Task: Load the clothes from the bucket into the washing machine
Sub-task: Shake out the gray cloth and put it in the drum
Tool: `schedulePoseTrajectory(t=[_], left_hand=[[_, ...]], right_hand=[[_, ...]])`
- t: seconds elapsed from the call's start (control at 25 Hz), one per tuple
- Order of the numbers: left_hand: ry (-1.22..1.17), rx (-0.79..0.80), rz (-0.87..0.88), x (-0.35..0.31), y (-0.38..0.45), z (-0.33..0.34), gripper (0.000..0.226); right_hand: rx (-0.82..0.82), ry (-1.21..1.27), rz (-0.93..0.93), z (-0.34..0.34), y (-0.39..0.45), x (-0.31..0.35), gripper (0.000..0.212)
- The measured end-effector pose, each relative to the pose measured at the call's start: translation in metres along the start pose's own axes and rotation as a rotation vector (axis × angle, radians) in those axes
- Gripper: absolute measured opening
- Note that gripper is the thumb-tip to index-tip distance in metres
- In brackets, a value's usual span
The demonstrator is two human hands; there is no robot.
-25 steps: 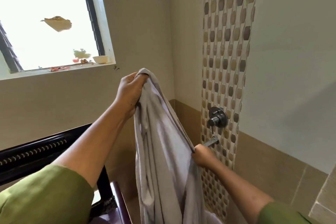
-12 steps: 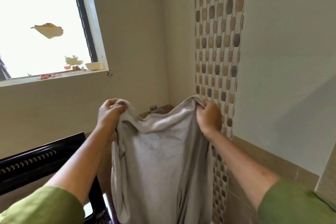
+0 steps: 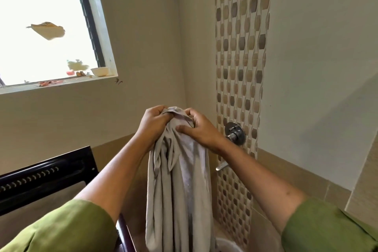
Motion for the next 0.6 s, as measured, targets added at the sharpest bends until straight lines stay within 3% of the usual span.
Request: schedulePoseTrajectory(t=[0.08,0.24,0.36,0.44,0.6], left_hand=[[-0.015,-0.065,0.035,-0.013,0.002,0.000,0.022],[0.004,-0.087,0.084,-0.030,0.004,-0.009,0.014],[-0.050,-0.197,0.079,-0.031,0.004,-0.034,0.013],[-0.056,-0.278,0.053,-0.022,0.002,-0.060,0.014],[-0.116,-0.397,-0.089,0.006,-0.009,-0.104,0.019]], right_hand=[[0.110,-0.080,0.046,0.013,-0.009,-0.022,0.039],[0.301,-0.273,0.253,0.039,-0.028,-0.084,0.021],[0.375,-0.500,0.407,0.044,-0.039,-0.126,0.005],[0.193,-0.500,0.463,0.020,-0.040,-0.141,0.015],[-0.439,-0.416,0.408,-0.058,-0.025,-0.100,0.028]])
Point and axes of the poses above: each hand's wrist, its own y-axis towards the middle knuckle, its own z-axis out of the palm, x = y × z, the point moved 3 cm from there along y, towards the middle knuckle, and after that the axes turned 8 degrees about x, right-handed, at the moved point
